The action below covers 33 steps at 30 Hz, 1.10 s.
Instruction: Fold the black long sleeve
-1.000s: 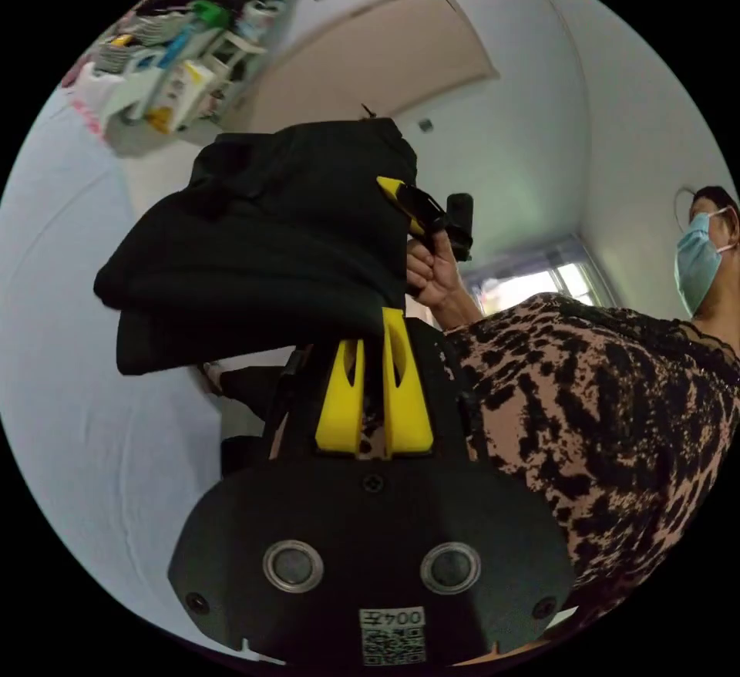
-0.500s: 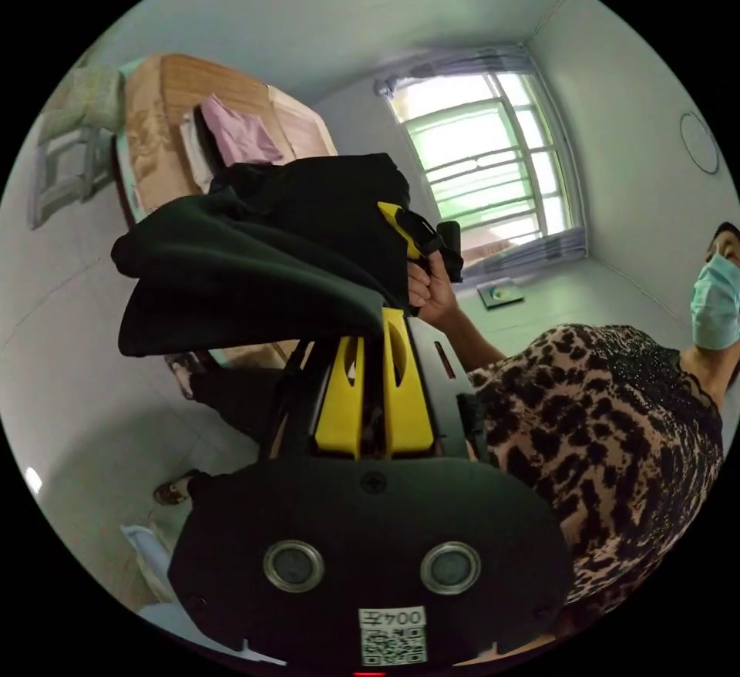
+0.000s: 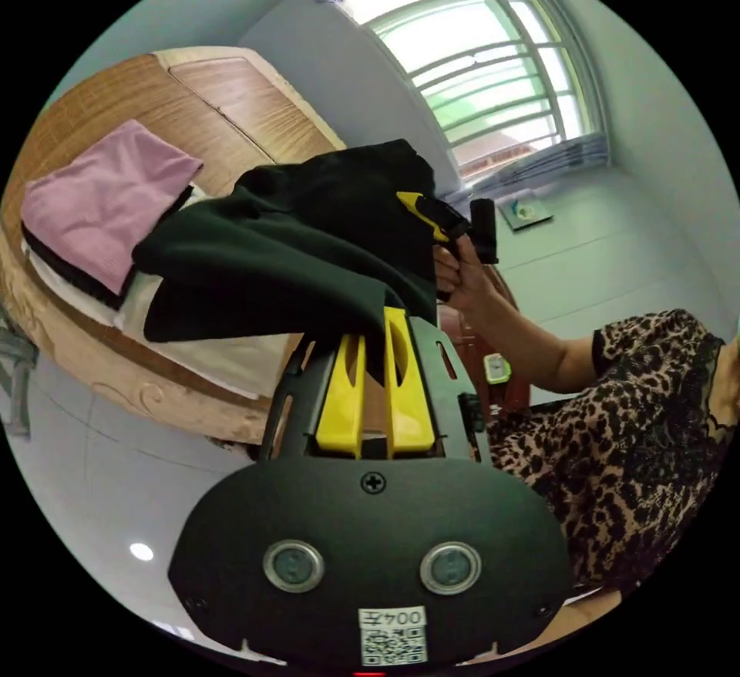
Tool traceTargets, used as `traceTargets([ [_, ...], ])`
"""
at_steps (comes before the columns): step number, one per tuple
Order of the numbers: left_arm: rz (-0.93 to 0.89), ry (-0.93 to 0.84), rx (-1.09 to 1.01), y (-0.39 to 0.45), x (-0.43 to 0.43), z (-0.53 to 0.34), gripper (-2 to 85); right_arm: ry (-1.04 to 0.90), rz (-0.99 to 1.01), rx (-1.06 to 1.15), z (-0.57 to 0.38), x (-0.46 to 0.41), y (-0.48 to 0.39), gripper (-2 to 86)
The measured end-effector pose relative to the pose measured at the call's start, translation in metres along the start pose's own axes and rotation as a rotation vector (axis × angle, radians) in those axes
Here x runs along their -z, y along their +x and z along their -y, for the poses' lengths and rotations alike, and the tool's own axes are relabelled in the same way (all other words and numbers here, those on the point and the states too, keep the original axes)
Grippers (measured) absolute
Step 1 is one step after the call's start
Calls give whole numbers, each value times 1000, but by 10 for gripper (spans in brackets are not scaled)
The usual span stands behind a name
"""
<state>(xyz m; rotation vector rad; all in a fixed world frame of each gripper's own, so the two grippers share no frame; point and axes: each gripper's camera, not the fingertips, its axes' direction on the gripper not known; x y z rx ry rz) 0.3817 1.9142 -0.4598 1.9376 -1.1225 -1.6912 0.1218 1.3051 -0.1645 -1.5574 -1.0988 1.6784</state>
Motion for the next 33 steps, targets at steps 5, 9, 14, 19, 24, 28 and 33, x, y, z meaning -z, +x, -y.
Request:
traceTargets([
  [5,-6,-68,336,-136,-74,9,53,-166,-51,-278,-25,-99,140,64],
  [9,-69,-86,550,-190,-114,-15,50,-218,-55,-401,-41,-127,178,63],
  [14,-149,-16,521,-157,-113,-11,52,-228,-61,-278,-23,-99,138,64],
  [19,-95,-36,677,-172,-145,-39,56,-414,-136,-404,-29,-124,150,85],
  [24,-107,41,627,-147,-139,-71,79,-357,-229,-354,-5,-76,102,111],
  [28,-82,117,572,-89,-101,-133,90,-269,-282,-186,10,-14,5,85],
  [33,80,305,568,10,-35,-254,29,-362,-116,183,20,-26,-182,3],
])
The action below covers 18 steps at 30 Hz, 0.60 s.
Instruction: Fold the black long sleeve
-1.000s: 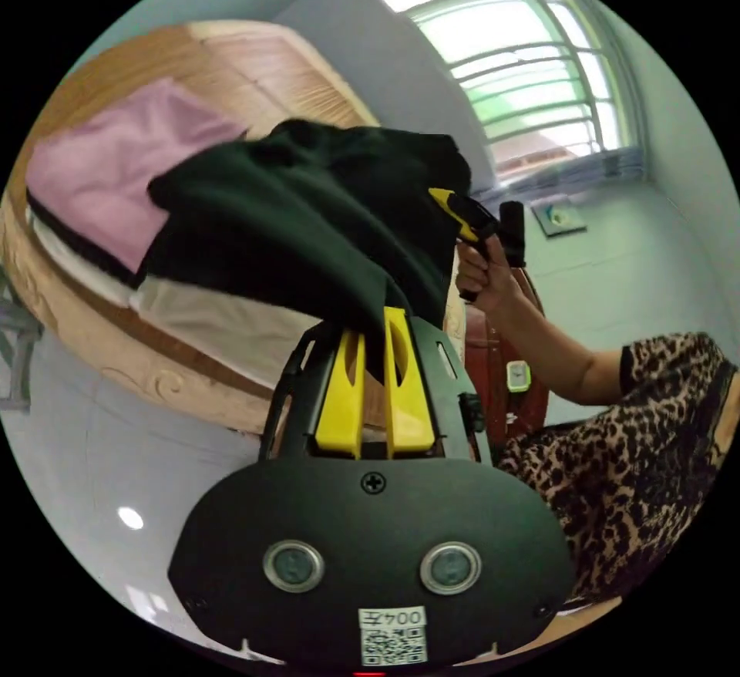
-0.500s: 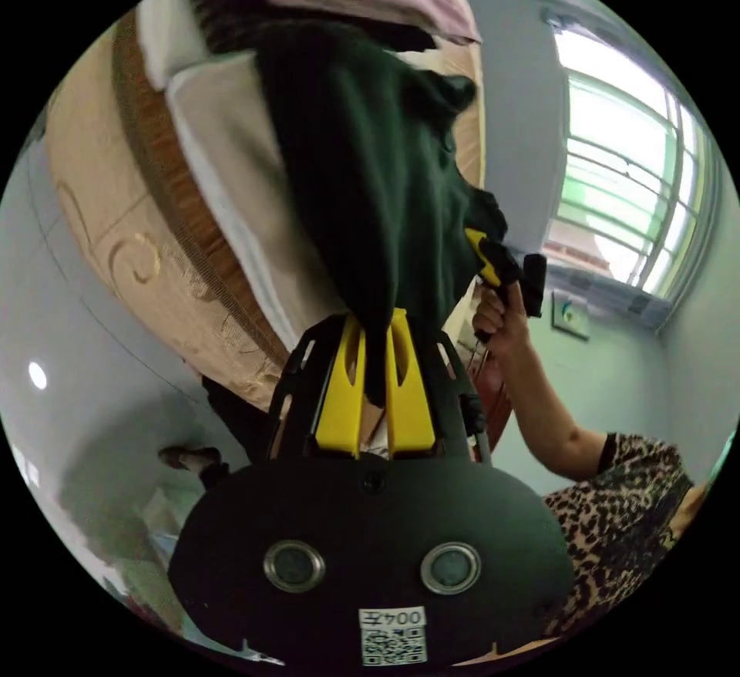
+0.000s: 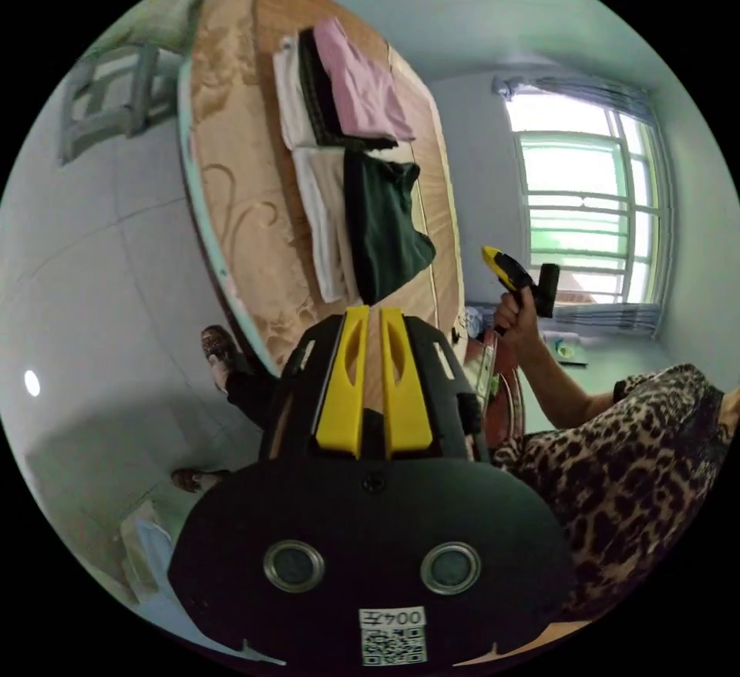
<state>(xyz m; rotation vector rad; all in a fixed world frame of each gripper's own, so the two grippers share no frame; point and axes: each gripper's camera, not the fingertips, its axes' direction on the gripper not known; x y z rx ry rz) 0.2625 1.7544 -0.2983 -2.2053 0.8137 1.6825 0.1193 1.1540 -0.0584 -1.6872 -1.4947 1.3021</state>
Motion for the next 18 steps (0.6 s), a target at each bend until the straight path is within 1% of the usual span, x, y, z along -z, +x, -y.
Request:
traceTargets([
  [2,86,146,48,6,57,-88,12,-117,152,233,18,-23,-117,-4],
  [3,104,181,70,6,71,-112,10,-154,191,290,20,-31,-149,-5],
  [4,135,260,113,7,96,-164,7,-240,265,402,19,-48,-215,-6],
  [5,168,344,158,8,119,-219,6,-336,337,519,11,-66,-284,-6],
  [6,189,385,185,9,130,-248,5,-379,367,579,4,-74,-318,-6],
  [7,239,460,243,11,148,-309,4,-459,405,701,-17,-88,-386,-6],
  [8,289,530,302,15,163,-371,2,-543,414,817,-44,-101,-451,-6],
  [9,316,563,332,17,169,-403,2,-588,416,868,-60,-107,-483,-6],
  [11,428,679,490,30,183,-531,1,-771,448,1049,-129,-126,-600,-5],
  [12,452,709,527,35,185,-563,1,-815,452,1093,-148,-129,-627,-5],
  [14,539,816,677,54,184,-686,1,-977,447,1260,-224,-138,-724,-2],
  [15,555,838,721,58,182,-714,1,-1015,440,1303,-242,-139,-747,0],
  [17,582,963,883,76,168,-821,2,-1111,388,1462,-310,-134,-828,16],
  [18,585,991,923,80,164,-844,2,-1127,374,1504,-325,-131,-847,21],
])
